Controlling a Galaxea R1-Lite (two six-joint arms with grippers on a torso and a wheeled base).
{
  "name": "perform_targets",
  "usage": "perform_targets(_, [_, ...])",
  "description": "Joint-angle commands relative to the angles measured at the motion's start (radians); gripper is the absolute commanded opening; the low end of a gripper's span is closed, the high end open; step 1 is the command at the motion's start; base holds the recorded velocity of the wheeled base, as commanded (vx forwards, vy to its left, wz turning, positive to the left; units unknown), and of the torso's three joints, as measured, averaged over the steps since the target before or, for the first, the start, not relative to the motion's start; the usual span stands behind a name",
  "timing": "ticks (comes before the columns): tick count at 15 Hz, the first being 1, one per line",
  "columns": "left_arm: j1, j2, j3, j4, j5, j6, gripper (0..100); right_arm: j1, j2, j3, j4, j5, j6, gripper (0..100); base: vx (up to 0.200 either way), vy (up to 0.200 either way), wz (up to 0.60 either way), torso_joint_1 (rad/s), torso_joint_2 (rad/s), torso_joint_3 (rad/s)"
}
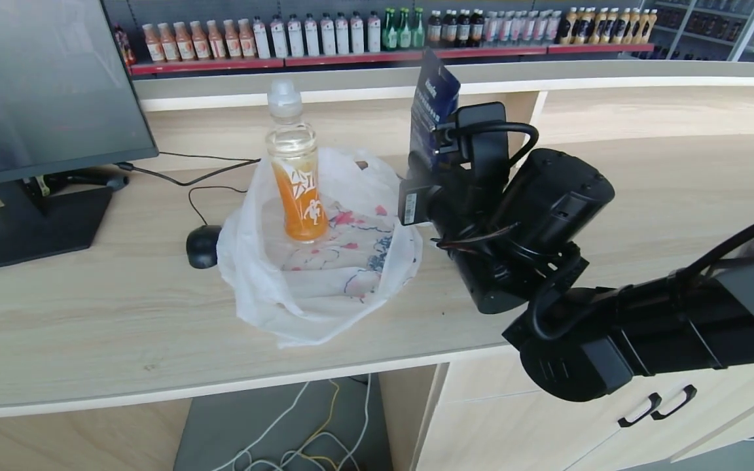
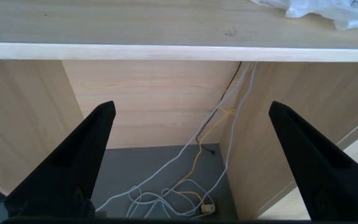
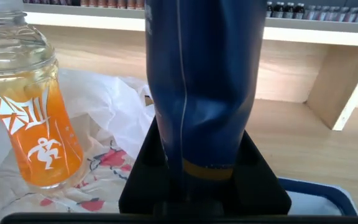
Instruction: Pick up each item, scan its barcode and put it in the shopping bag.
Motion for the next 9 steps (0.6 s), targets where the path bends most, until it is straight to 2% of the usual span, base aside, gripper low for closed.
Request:
perform_targets(1, [0.001,0.0,0.0,0.0,0.0,-0.001,100,0.001,-0.004,0.0,-0.001,-0.002,0.001,0,0.0,0.2,0.0,0.002,0.0,-0.002])
perform_targets(3, [0.0,0.0,0.0,0.0,0.0,-0.001,100,0.001,-0.004,0.0,-0.003,-0.002,0.004,0,0.0,0.2,0.0,0.0,0.0,0.002])
perform_targets(9, [0.0,0.0,0.0,-0.002,0.0,0.002,100,0.001,-0.004,0.014,-0.003,-0.003,0.011,0,0.0,0.0,0.0,0.0,0.0,0.0])
